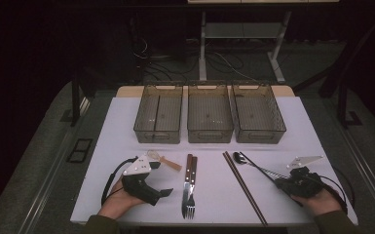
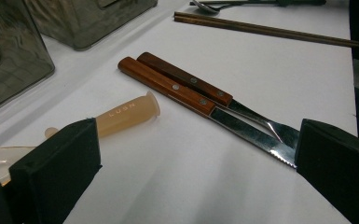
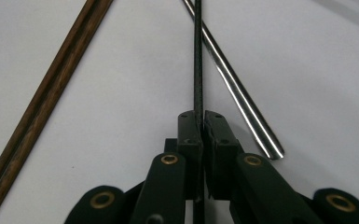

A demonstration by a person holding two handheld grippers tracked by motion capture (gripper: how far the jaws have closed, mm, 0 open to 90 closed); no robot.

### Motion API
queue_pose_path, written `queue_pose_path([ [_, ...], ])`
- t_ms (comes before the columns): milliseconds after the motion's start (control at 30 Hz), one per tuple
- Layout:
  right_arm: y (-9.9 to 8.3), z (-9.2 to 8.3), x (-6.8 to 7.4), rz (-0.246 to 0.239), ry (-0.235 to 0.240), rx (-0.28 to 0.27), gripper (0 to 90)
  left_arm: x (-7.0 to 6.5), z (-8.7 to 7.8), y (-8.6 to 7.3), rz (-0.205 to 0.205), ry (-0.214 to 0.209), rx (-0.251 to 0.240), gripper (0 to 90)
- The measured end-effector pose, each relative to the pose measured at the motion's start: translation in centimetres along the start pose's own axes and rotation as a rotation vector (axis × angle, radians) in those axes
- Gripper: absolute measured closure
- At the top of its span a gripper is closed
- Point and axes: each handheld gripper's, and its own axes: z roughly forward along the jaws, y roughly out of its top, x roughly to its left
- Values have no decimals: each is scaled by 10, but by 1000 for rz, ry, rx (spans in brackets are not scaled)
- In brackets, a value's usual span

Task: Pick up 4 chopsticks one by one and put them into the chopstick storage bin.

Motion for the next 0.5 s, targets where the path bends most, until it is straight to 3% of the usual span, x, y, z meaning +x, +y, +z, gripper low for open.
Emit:
queue_pose_path([
  [300,1,-4,-3,14,4,-31,861,0,0,0,-6,-1,0,0],
  [500,3,-10,-6,1,5,-85,861,-1,1,0,-3,-3,1,0],
])
